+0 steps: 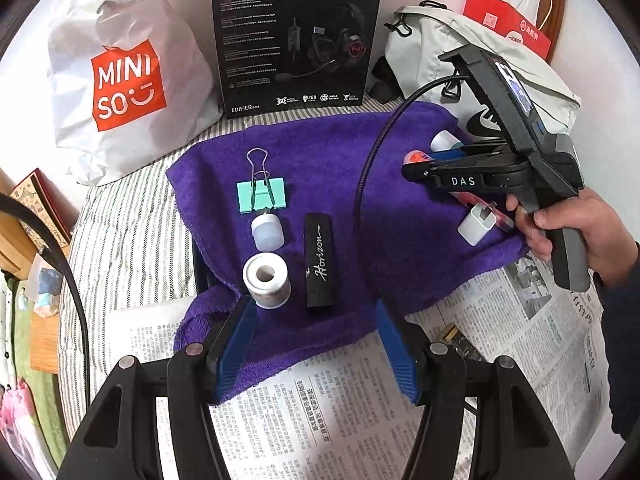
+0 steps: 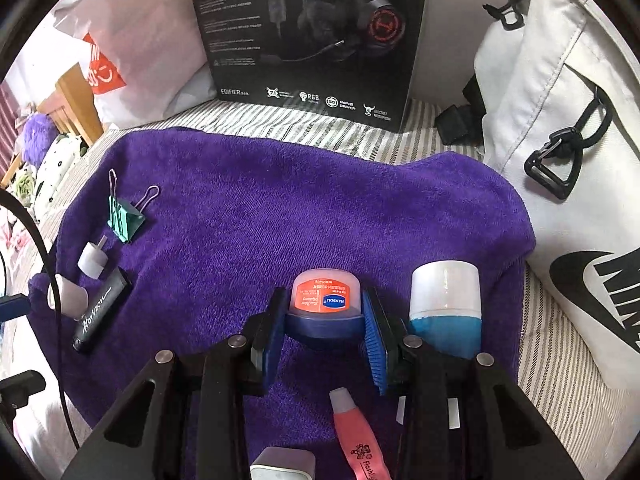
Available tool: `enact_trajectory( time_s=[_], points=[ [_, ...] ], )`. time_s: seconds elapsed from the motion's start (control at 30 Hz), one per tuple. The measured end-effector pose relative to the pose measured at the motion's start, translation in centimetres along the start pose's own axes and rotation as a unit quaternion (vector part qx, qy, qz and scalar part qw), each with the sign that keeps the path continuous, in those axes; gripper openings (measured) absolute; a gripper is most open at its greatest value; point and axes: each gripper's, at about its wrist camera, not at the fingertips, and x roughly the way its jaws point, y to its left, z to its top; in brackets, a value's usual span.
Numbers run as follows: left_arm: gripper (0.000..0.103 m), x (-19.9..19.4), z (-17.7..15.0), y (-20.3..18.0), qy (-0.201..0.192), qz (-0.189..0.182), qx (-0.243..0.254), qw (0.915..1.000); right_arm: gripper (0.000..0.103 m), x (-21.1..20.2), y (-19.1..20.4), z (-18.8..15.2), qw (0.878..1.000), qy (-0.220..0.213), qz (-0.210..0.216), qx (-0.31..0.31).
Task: Organize rigid objects
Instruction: 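Lower the Vaseline tin onto the towel and open the right tool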
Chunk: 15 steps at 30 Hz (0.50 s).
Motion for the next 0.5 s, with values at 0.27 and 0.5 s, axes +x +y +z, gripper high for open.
enact_trajectory(
  time_s=[0.27,0.5],
  points=[
    [0.06,-1.0,-0.7,1.1,-0.004,0.01,-0.02,0.9997,0.046,-1.2,-0.3,-1.0,1.0,0.007,0.014,0.01],
    [0.06,-1.9,-1.5,1.2,-0.002,0.016,-0.035,0.9993,0.047,-4.8,-0.5,-2.4,1.0,-0.009,0.009,0.022]
  ],
)
